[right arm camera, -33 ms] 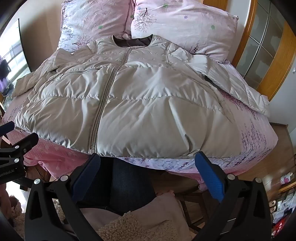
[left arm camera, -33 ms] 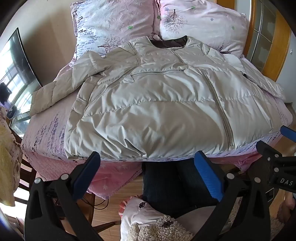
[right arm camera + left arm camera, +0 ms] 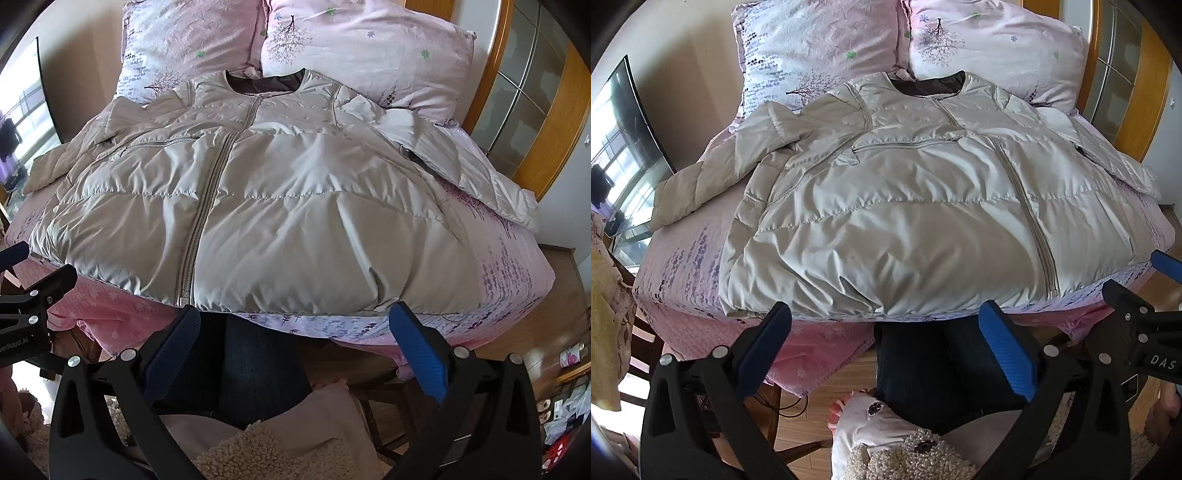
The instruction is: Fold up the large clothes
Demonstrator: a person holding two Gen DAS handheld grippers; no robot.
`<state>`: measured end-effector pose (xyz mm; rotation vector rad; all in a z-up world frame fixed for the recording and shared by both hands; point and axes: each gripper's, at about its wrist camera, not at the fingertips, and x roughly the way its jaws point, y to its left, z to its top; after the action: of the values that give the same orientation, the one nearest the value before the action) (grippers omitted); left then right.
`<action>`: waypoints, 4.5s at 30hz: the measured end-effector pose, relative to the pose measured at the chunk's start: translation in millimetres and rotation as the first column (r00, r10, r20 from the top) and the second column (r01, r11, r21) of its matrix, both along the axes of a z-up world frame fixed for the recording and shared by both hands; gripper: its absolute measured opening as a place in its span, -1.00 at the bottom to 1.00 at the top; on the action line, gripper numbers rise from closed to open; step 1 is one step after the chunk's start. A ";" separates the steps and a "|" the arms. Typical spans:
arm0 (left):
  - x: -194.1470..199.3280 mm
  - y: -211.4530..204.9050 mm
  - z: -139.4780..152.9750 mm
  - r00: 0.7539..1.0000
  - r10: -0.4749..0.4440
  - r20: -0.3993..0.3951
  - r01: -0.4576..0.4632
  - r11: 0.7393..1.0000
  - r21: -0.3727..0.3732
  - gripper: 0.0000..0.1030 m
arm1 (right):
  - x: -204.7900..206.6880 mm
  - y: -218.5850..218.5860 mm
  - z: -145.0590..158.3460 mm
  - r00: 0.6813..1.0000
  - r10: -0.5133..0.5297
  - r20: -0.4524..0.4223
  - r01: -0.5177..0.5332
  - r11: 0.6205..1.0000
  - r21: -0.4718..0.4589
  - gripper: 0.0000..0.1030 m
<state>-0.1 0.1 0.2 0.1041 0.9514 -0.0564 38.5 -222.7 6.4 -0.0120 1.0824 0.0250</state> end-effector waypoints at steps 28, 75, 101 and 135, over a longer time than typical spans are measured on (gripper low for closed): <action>-0.2 0.9 0.7 1.000 -0.002 -0.003 0.002 1.000 0.003 0.96 | -0.1 -1.9 -0.8 1.000 -0.002 0.002 0.002 1.000 0.004 0.97; 0.1 -0.2 -0.2 1.000 0.000 -0.002 0.000 1.000 0.006 0.96 | 0.2 -5.5 -0.6 1.000 -0.004 0.002 0.004 1.000 0.015 0.97; 2.2 2.9 1.1 0.998 -0.055 0.004 0.055 0.994 -0.098 0.96 | 9.6 -18.5 7.7 0.997 -0.014 0.080 0.004 0.993 0.122 0.97; 133.9 239.6 -16.3 0.869 0.494 0.035 -0.451 0.818 -0.356 0.96 | 102.4 -374.5 -123.6 0.436 -0.850 -0.296 0.742 0.153 0.652 0.19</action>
<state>133.8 239.7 -16.1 -0.4481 0.8050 0.2486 140.8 -597.1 -117.2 1.3261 0.7315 -0.5487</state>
